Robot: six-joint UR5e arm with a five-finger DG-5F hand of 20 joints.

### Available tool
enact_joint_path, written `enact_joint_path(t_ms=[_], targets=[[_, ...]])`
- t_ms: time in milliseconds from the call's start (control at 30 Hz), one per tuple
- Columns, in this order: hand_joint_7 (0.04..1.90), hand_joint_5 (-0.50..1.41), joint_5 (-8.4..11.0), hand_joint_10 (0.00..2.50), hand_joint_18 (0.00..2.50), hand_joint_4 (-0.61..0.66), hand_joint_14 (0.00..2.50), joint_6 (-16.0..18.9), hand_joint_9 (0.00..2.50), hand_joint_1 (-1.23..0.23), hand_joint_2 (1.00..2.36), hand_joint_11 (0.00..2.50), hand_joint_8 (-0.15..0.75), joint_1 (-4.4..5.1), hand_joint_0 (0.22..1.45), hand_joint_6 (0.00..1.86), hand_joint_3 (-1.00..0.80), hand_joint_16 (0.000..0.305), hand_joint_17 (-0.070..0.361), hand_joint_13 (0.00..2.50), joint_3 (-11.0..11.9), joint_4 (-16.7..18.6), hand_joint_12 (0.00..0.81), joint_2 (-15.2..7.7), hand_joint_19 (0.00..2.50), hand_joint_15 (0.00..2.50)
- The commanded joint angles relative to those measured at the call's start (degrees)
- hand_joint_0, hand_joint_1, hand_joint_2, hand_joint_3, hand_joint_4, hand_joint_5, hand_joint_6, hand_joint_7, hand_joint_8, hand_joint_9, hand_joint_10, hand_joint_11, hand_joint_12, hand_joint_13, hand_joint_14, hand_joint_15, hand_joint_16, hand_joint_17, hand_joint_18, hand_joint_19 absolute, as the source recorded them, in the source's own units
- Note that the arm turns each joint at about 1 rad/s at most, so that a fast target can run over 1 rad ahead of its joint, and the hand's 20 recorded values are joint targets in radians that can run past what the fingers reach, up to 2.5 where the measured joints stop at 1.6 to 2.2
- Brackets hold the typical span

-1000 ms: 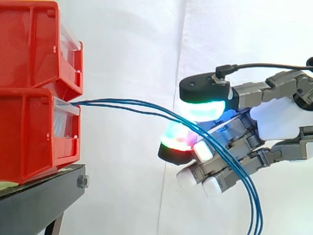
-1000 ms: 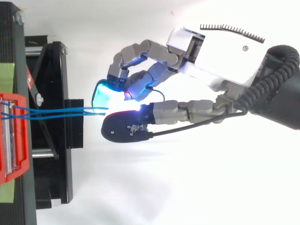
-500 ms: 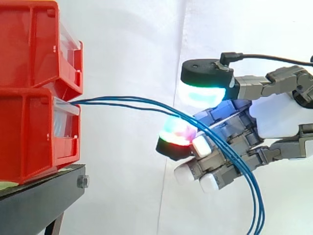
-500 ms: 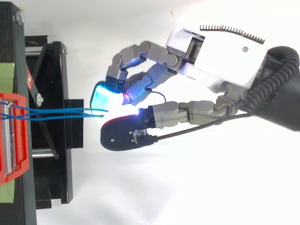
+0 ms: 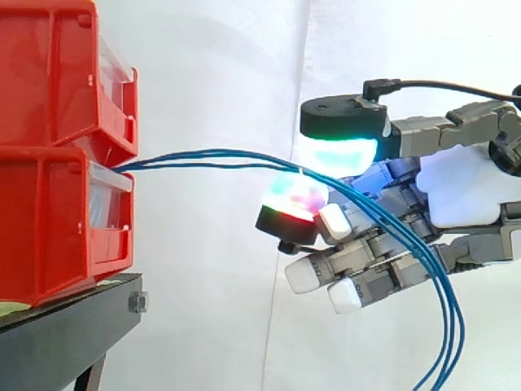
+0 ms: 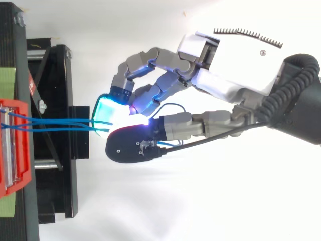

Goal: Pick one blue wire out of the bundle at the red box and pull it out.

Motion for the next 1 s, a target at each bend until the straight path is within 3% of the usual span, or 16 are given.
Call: enact_joint_path(t_ms=[0,233,467,567,700,967], targets=[[0.88,-0.20,-0.52,0.01,0.69,0.25,0.01,1.81,0.94,-0.78,1.01,0.68,0.386,0.02,0.61,0.89,-0.17,0.062,0.139,0.74,-0.07,-0.11,0.458,0.00,0.43,0.37],[0.86,-0.20,-0.70,0.01,0.70,0.24,0.01,1.90,0.95,-0.79,1.01,0.67,0.392,0.02,0.65,0.88,-0.13,0.058,0.131,0.75,-0.07,-0.11,0.459,0.00,0.42,0.36],[0.91,-0.17,-0.70,0.01,0.74,0.41,0.01,1.90,0.99,-0.77,1.00,0.56,0.419,0.02,0.66,0.80,-0.11,0.064,0.143,0.79,0.02,-0.11,0.480,0.00,0.42,0.35],[0.93,-0.15,-0.70,0.01,0.73,0.44,0.01,1.90,1.02,-0.69,1.01,0.55,0.424,0.02,0.68,0.73,-0.12,0.062,0.140,0.79,0.02,-0.11,0.472,0.00,0.44,0.35],[1.07,-0.12,-0.96,0.01,0.71,0.42,0.01,1.90,1.05,-0.63,1.01,0.57,0.418,0.02,0.71,0.65,-0.14,0.059,0.132,0.79,-0.07,-0.11,0.453,0.00,0.46,0.36],[1.15,-0.10,-1.40,0.02,0.70,0.39,0.01,1.90,1.08,-0.59,1.01,0.58,0.405,0.02,0.73,0.59,-0.13,0.057,0.128,0.80,0.02,-0.11,0.441,0.00,0.48,0.37]])
